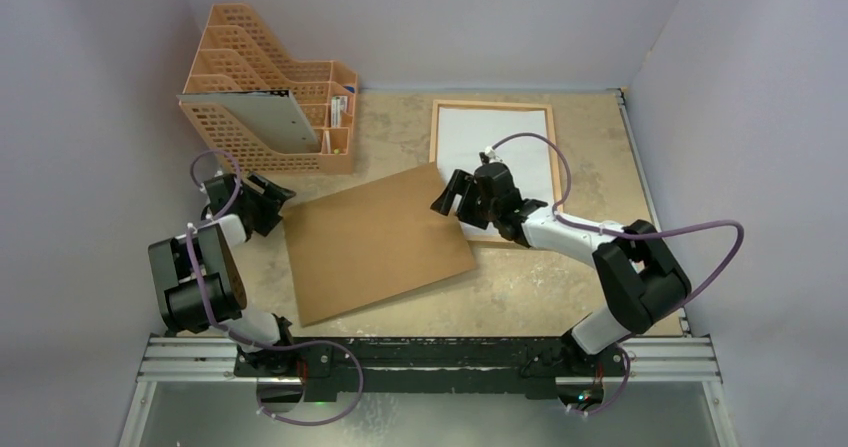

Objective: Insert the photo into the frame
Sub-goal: Move the photo frame item to the center of the board.

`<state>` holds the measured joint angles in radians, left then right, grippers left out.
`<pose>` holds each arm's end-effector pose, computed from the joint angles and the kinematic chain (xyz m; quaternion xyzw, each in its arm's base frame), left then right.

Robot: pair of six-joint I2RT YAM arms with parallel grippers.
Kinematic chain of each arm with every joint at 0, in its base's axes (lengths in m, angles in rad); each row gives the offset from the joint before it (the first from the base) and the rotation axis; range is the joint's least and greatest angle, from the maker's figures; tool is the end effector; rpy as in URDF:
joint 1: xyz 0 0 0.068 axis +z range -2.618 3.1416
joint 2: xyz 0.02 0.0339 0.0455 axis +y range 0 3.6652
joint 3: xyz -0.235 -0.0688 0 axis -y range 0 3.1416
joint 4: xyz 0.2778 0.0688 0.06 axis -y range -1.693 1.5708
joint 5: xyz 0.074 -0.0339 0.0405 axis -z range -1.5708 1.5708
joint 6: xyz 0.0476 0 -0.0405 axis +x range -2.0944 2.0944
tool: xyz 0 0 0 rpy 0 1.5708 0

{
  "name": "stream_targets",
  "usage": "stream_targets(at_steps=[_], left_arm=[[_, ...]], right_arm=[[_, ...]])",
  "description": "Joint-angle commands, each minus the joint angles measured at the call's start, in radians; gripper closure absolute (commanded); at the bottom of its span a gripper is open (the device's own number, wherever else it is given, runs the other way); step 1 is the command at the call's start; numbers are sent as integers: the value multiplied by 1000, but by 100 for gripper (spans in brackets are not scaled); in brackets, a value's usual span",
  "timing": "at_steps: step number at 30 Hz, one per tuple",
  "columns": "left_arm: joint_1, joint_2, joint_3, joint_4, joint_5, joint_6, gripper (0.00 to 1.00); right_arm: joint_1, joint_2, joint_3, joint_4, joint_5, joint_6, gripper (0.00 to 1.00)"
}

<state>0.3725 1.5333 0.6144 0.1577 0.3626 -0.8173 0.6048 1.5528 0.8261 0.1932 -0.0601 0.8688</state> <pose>0.2979 0.0983 0.0822 -0.4479 0.7886 -0.2471 0.3413 0.3010 0.2115 0.1469 0.0995 0.8625 0.3523 0.3494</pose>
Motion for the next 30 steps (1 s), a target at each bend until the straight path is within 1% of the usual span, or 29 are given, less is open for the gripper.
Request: stream_targets(at_steps=[1,4,8,10,12,14,19,24,26,28,30], left_arm=[[-57,8,70,-392,105,49,27],[-57,-7,123,-486,45,109,26],[-57,-24,163,-554,2,136,25],[-56,-26,186,-586,-13,152,25],[-57,-26,218,-641,-53,200,25],[-57,-51,220,-673,-104,217,24],[-56,-151,177,-670,-109,222,20],[-56,-212,177,-703,-125,254,18],[-57,-225,164,-703,-114,254,19],[-57,-231,146,-700,-99,261,23],[-57,-233,119,-691,-90,265,25]], right_arm=[[-7,-29,52,68,-4,-41,18],[-37,-37,76,14,54,-125,14],[-78,-29,120,-49,76,-237,9],[-94,-21,136,-58,65,-294,7],[-118,-6,153,-70,9,-346,7],[-132,8,166,-69,-33,-398,7],[-173,64,195,-72,-73,-481,7],[-204,136,208,-62,-233,-543,9],[-204,153,217,-72,-249,-569,10],[-203,157,215,-63,-249,-577,11],[-205,162,209,-48,-285,-593,12]])
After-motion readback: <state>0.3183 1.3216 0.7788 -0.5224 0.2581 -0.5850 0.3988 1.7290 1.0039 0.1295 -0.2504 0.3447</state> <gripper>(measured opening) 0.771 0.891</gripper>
